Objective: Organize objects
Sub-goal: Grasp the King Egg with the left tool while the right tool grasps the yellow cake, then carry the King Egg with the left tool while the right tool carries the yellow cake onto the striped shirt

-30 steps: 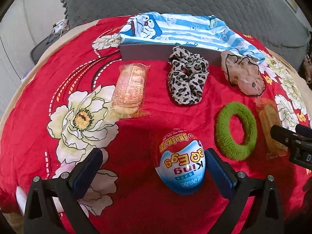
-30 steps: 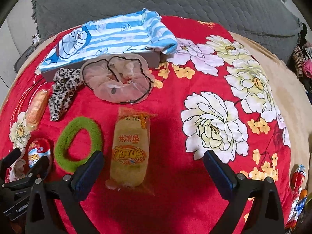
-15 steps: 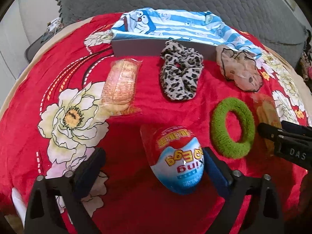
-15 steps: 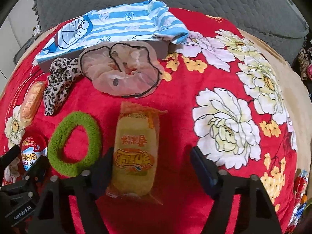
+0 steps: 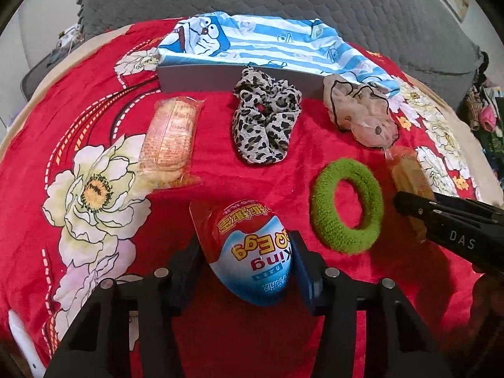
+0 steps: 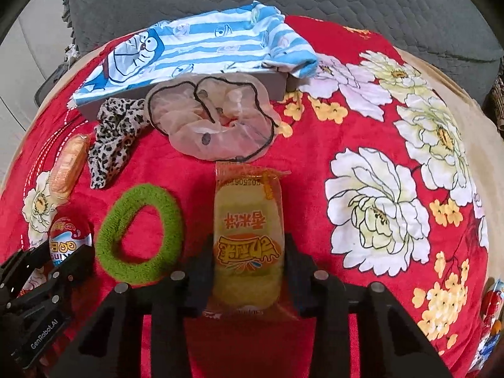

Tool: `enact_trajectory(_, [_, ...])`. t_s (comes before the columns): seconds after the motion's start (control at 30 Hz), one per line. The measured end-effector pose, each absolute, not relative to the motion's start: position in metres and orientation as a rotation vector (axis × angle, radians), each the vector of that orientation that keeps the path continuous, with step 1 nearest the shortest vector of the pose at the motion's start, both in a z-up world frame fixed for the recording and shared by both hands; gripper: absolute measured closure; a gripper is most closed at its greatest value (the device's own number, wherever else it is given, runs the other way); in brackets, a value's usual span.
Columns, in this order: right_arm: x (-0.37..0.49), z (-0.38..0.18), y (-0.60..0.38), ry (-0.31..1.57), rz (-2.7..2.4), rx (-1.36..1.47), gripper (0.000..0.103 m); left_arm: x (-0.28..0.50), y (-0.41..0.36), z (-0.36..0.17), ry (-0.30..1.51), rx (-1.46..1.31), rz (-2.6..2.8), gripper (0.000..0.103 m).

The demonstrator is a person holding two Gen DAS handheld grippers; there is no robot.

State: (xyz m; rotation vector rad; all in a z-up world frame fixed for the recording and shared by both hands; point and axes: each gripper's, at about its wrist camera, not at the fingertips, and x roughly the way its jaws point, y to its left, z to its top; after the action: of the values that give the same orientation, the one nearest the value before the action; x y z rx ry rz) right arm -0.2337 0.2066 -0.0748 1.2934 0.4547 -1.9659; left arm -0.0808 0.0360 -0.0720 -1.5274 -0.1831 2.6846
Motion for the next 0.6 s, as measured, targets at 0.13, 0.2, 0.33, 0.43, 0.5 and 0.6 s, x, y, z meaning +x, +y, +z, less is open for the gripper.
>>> enact_trajectory(0.13, [-0.231,-0.070,0.207,0.453,-1.963,1.273,0.063,-0.079,0.034,-0.071,-0.186,-1.531,2.685,0.049])
enact_trajectory(0.2, [-0.230,-0.069,0.208,0.453,-1.960,1.273,0.063,-0.079,0.034,-0.070,-0.190,-1.530,2.689,0.049])
enact_trajectory(0.33, [-0.228,-0.066,0.211,0.442,-1.961,1.264,0.063,-0.078,0.034,-0.069,-0.182,-1.535,2.691,0.049])
enact_trajectory(0.43, [-0.227,-0.064,0.213,0.433,-1.958,1.264,0.063,-0.077,0.034,-0.066,-0.175,-1.532,2.710,0.049])
enact_trajectory(0.5, [-0.225,-0.063,0.214,0.432,-1.956,1.259,0.063,-0.077,0.033,-0.064,-0.178,-1.533,2.722,0.049])
enact_trajectory(0.6, [-0.224,-0.061,0.215,0.426,-1.957,1.255,0.063,-0.078,0.032,-0.059,-0.182,-1.525,2.742,0.050])
